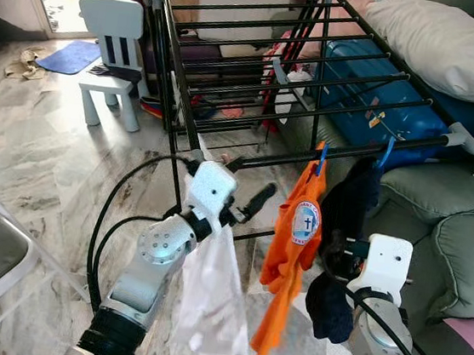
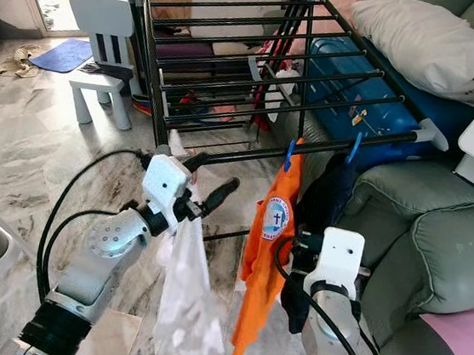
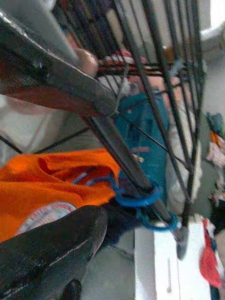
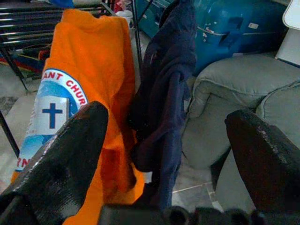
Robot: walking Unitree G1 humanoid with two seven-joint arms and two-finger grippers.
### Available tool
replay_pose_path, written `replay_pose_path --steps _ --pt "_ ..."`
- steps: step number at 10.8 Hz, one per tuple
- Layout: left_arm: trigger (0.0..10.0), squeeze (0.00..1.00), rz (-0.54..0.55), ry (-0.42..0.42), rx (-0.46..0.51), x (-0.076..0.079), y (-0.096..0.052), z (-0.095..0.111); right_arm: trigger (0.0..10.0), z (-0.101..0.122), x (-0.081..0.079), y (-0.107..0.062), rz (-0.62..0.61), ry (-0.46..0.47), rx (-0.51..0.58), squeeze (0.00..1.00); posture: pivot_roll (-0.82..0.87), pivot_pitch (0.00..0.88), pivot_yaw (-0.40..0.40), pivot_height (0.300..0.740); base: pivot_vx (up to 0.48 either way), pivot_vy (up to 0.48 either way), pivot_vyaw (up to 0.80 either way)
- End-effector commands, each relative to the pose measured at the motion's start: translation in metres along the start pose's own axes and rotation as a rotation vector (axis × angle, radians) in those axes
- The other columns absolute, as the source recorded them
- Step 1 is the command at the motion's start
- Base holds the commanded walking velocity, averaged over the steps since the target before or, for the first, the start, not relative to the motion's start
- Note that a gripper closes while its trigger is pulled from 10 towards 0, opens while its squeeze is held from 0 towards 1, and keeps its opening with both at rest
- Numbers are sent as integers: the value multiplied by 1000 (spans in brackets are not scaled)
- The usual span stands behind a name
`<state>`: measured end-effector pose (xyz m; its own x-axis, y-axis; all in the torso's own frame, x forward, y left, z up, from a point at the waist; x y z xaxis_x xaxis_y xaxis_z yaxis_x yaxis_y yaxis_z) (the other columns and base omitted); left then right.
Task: Hang hanger
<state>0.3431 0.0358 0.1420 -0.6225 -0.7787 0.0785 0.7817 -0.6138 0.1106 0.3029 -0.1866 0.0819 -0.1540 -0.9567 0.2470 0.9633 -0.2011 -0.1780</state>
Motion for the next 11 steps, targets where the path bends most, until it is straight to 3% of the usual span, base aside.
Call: replay_pose_path --steps 1,2,5,9,11 --pt "10000 0 16 -7 -4 -5 0 0 10000 0 -4 1 9 1 -9 0 5 0 -5 740 0 0 0" --pt "10000 0 14 -9 -5 -4 -1 0 10000 -3 -3 1 7 4 -18 0 7 0 -5 740 0 0 0" --pt "10000 0 -24 -25 -23 3 0 -3 10000 -3 -7 2 17 6 -22 0 8 0 -2 740 0 344 -800" --pt "10000 0 -45 -25 -28 6 2 -3 10000 0 -11 6 22 9 -13 0 6 0 4 740 0 478 0" --pt "10000 0 -78 -20 -1 13 3 1 10000 5 -21 10 45 12 4 0 -4 0 4 740 0 189 0"
Point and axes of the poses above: a point about 5 cm out from each wrist's last joint towards the gripper, its own y axis pointing out of the wrist towards the gripper, its own z axis along the axis of the wrist's last joint, x = y × z, the point moved 5 cm from there along y, pointing out of the wrist towards the gripper, and after that the axes turned 11 degrees about -y, right-handed, at the moved point
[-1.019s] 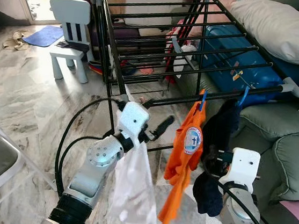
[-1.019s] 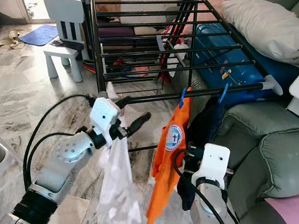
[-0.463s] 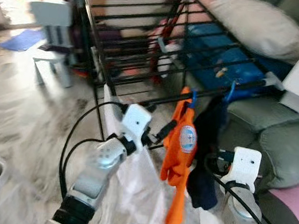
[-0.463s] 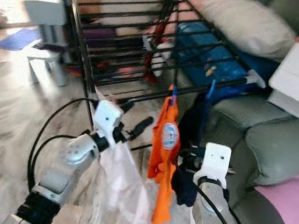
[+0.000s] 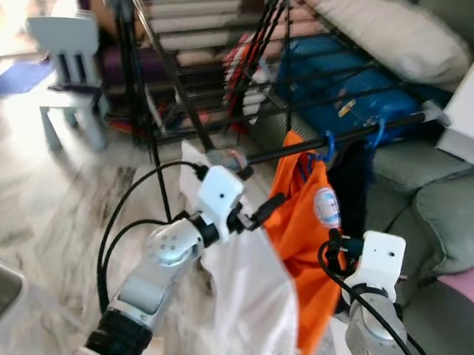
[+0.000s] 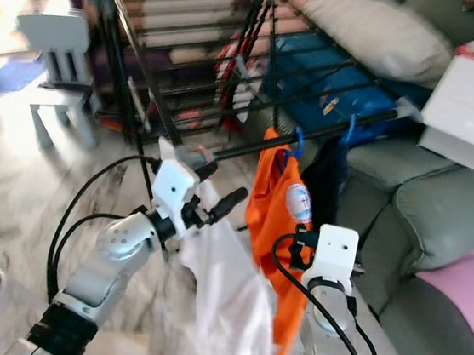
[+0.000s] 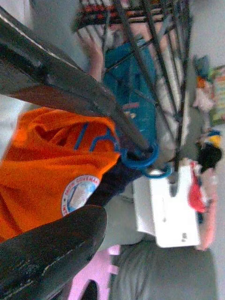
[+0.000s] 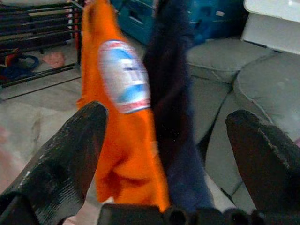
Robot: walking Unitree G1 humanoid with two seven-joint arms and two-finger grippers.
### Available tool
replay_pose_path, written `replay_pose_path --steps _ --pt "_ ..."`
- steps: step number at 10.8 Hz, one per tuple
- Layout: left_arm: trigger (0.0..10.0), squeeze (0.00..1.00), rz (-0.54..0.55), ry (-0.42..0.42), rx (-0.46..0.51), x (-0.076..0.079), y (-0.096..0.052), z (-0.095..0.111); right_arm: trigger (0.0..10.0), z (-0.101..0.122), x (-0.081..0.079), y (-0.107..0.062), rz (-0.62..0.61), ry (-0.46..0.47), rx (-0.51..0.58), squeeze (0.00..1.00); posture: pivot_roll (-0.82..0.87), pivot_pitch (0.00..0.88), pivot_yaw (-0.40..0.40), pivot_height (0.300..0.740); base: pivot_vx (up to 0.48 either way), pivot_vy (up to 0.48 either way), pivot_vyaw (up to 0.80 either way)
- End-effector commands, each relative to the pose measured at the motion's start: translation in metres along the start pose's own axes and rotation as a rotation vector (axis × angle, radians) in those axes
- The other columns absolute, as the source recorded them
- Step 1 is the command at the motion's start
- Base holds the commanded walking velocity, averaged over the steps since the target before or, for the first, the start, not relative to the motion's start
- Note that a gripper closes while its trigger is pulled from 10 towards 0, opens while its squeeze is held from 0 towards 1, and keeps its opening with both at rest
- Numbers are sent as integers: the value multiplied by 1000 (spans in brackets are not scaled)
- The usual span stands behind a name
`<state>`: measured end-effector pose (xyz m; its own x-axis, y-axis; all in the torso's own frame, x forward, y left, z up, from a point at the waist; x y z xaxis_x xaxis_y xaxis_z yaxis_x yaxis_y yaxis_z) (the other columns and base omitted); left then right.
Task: Hang hanger
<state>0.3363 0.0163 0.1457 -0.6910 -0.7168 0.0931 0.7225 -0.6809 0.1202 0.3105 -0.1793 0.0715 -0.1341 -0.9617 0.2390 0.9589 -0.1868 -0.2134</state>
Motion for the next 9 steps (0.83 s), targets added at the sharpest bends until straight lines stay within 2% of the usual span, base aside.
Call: replay_pose_path --steps 1,4,5,7,8,9 --pt "10000 0 10 10 6 -5 -3 1 10000 16 -14 3 36 3 45 0 -13 0 1 740 0 0 0" --pt "10000 0 14 -5 20 -4 -2 1 10000 16 -17 6 41 -1 52 0 -7 0 4 740 0 0 0" --pt "10000 0 65 -13 -16 -12 -3 -8 10000 11 -18 6 42 10 36 0 4 0 1 740 0 0 0" --pt "10000 0 178 9 -83 -34 -8 -24 10000 8 -24 5 96 16 29 0 5 0 1 740 0 0 0" --pt "10000 0 295 61 -148 -61 -14 -34 10000 11 -35 4 203 -51 62 0 6 0 2 740 0 0 0" --pt "10000 0 371 52 -181 -77 -18 -38 10000 13 -38 4 237 -104 85 0 7 0 3 740 0 0 775"
Point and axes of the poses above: a point about 5 cm out from each wrist's last joint towards the gripper, its own y axis pointing out of the wrist towards the gripper, its own z axis along the axis of the wrist's last joint, x = y × z, the point moved 5 cm from there along y, pointing out of the wrist towards the gripper, and after that the axes turned 11 degrees about -y, right-handed, at the moved point
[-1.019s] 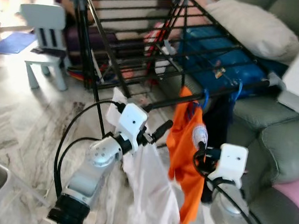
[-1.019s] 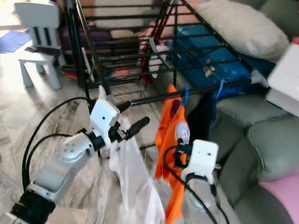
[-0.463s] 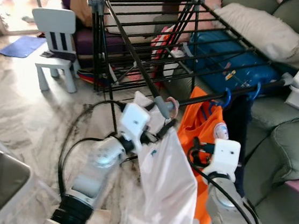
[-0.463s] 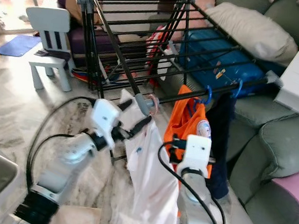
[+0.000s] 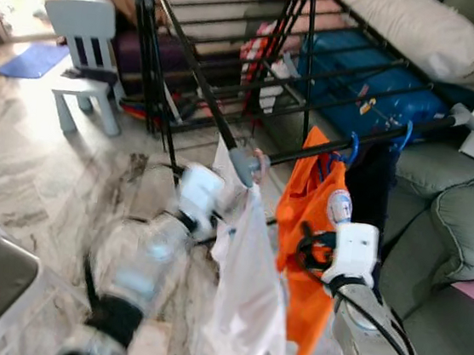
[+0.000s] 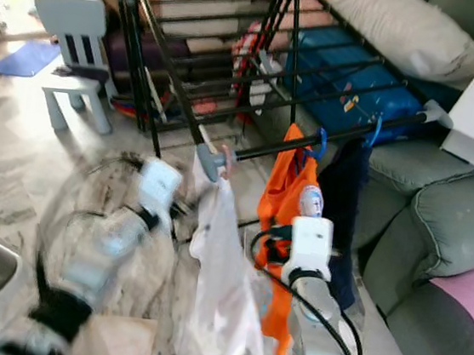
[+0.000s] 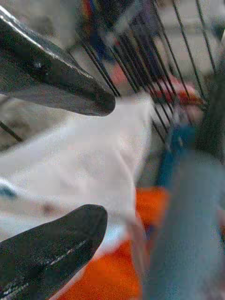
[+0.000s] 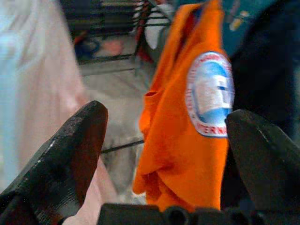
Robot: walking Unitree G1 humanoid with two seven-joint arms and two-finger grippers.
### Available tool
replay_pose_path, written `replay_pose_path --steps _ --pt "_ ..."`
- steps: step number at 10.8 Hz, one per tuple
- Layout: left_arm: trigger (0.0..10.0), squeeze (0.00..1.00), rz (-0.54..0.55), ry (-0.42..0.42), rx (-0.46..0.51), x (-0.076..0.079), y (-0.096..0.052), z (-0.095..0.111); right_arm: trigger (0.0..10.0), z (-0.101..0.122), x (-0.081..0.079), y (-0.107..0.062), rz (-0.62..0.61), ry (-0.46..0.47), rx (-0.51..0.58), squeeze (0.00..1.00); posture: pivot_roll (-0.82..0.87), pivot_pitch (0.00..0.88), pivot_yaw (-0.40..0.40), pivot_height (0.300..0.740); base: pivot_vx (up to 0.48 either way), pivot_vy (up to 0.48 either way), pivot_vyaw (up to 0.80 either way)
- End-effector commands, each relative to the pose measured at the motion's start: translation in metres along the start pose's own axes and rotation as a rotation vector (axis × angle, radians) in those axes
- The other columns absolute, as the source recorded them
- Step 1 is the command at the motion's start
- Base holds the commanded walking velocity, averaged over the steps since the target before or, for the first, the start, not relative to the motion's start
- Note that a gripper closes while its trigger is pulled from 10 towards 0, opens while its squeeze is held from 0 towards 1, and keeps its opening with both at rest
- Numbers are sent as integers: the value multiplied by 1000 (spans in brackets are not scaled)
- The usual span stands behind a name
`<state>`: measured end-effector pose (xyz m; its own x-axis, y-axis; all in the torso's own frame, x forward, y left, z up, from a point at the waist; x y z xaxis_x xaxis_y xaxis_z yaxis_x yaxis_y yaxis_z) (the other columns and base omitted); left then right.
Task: Hang hanger
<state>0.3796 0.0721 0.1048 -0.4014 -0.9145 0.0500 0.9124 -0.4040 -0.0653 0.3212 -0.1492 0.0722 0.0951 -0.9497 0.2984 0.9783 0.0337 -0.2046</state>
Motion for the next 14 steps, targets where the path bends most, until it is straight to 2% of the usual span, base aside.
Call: replay_pose_path --steps 1,2,4,5,8,10,13,14 --pt "10000 0 57 6 -27 -15 -3 -7 10000 4 -4 3 8 -7 14 0 7 0 3 740 0 0 781" --pt "10000 0 73 1 -21 -19 -3 -5 10000 5 -3 3 -2 15 15 0 14 0 1 740 0 0 781" --pt "10000 0 77 -8 -4 -18 0 -3 10000 0 -11 3 25 21 -4 0 17 0 -1 740 0 0 300" --pt "10000 0 82 -5 -26 -17 1 -9 10000 -5 -19 4 66 42 -28 0 18 0 -2 740 0 0 0" --pt "10000 0 71 -7 -53 -15 1 -18 10000 3 -51 6 238 69 -24 0 13 0 -4 740 0 0 0" --pt "10000 0 67 -8 -62 -14 0 -21 10000 -2 -70 11 357 44 -78 0 15 0 -8 740 0 0 0" --pt "10000 0 64 -21 -63 -13 -1 -24 10000 -36 -58 10 319 102 -246 0 19 0 -19 740 0 0 0" --pt "10000 0 58 -24 -68 -11 -2 -26 10000 -48 -43 8 271 88 -286 0 12 0 -19 740 0 0 0"
Point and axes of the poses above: a point about 5 cm out from each wrist's last joint towards the gripper, its own y axis pointing out of the wrist towards the gripper, its own z axis along the axis of the wrist's last joint, x = y × z, the point moved 5 cm from there along y, pointing out of the wrist towards the gripper, and after that the axes turned 11 degrees about -y, right-handed, at the moved point
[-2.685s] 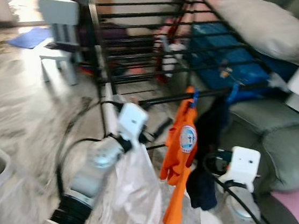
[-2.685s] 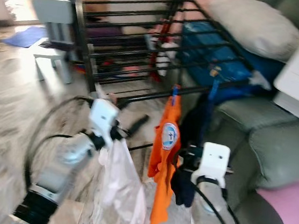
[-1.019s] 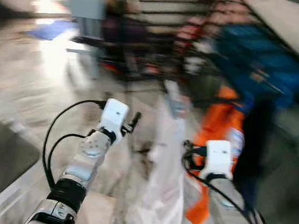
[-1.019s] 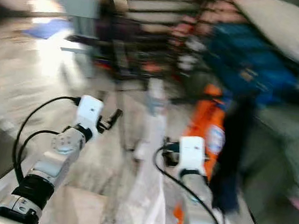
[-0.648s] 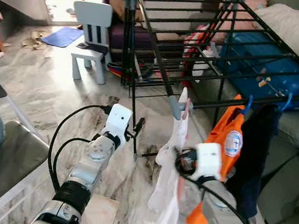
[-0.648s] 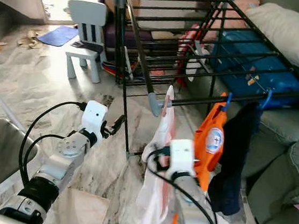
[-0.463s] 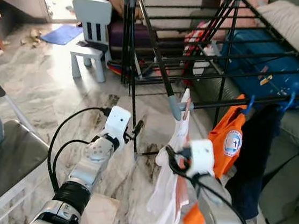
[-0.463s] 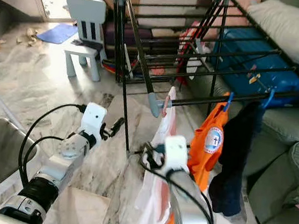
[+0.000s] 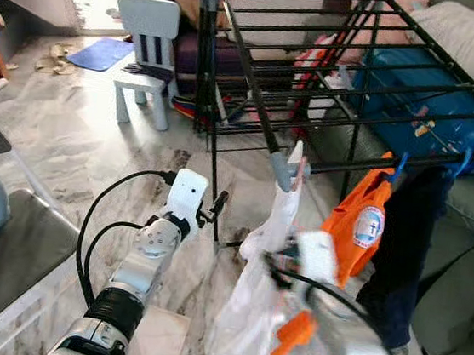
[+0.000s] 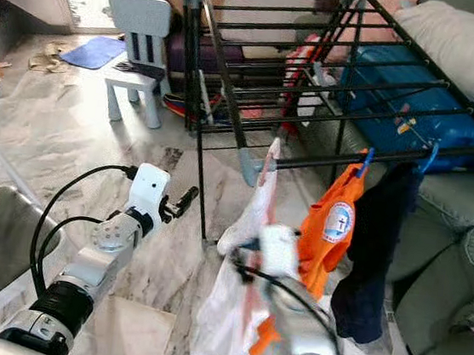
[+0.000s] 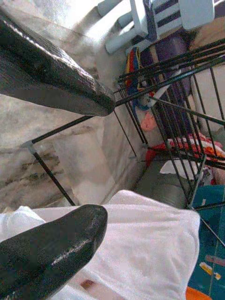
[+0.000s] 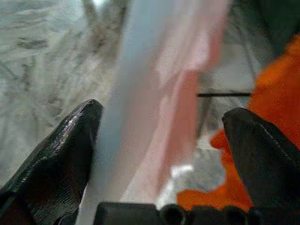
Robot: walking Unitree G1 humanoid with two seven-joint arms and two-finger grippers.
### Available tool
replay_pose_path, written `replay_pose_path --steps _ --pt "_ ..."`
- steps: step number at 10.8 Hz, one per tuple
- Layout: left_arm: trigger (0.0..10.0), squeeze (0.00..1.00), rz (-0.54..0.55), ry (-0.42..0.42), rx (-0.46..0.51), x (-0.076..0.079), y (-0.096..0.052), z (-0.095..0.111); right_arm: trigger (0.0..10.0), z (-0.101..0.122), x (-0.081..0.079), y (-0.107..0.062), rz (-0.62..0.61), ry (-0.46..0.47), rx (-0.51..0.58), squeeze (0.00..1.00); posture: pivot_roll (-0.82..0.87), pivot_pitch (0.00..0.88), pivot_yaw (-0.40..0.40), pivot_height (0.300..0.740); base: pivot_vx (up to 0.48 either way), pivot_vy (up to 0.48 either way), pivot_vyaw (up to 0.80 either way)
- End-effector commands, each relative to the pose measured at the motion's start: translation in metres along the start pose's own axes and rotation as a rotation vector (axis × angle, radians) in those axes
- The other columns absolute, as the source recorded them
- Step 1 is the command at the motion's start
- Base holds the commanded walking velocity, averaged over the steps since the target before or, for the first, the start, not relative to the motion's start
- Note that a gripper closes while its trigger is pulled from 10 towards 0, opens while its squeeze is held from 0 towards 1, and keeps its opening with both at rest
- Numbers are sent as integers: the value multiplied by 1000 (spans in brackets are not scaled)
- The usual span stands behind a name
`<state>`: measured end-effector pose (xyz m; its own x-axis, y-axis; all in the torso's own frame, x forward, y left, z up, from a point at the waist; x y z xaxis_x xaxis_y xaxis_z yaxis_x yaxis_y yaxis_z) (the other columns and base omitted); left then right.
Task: Hang hanger
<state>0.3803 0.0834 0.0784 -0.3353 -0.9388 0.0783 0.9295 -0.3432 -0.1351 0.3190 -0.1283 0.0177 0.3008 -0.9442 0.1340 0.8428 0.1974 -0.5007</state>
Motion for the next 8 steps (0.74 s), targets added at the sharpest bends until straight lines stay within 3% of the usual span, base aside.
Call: replay_pose_path --steps 1,2,4,6,8 --pt "10000 0 -17 8 -2 4 1 0 10000 -6 9 -1 -36 12 -25 0 9 0 -18 740 0 0 0" --pt "10000 0 -23 5 -1 6 2 1 10000 -2 25 -3 -101 -5 -12 0 1 0 -15 740 0 0 0" --pt "10000 0 -26 4 -1 7 4 1 10000 16 25 0 -78 -24 53 0 -1 0 -16 740 0 0 0" --pt "10000 0 -21 2 -1 7 4 1 10000 31 12 8 33 -105 99 0 8 0 -21 740 0 0 0" --pt "10000 0 -14 3 0 5 3 0 10000 35 22 13 55 -115 98 0 14 0 -28 740 0 0 0"
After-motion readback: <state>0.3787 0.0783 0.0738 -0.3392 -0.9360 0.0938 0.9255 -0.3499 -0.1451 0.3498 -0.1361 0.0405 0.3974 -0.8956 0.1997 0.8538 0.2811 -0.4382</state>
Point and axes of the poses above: a point about 5 cm out from each wrist's last joint towards the gripper, its own y axis pointing out of the wrist towards the gripper, its own z axis along the axis of the wrist's last joint, x = y × z, the point moved 5 cm from there along y, pointing out of the wrist towards the gripper, and after that the axes turned 11 degrees about -y, right-handed, at the moved point
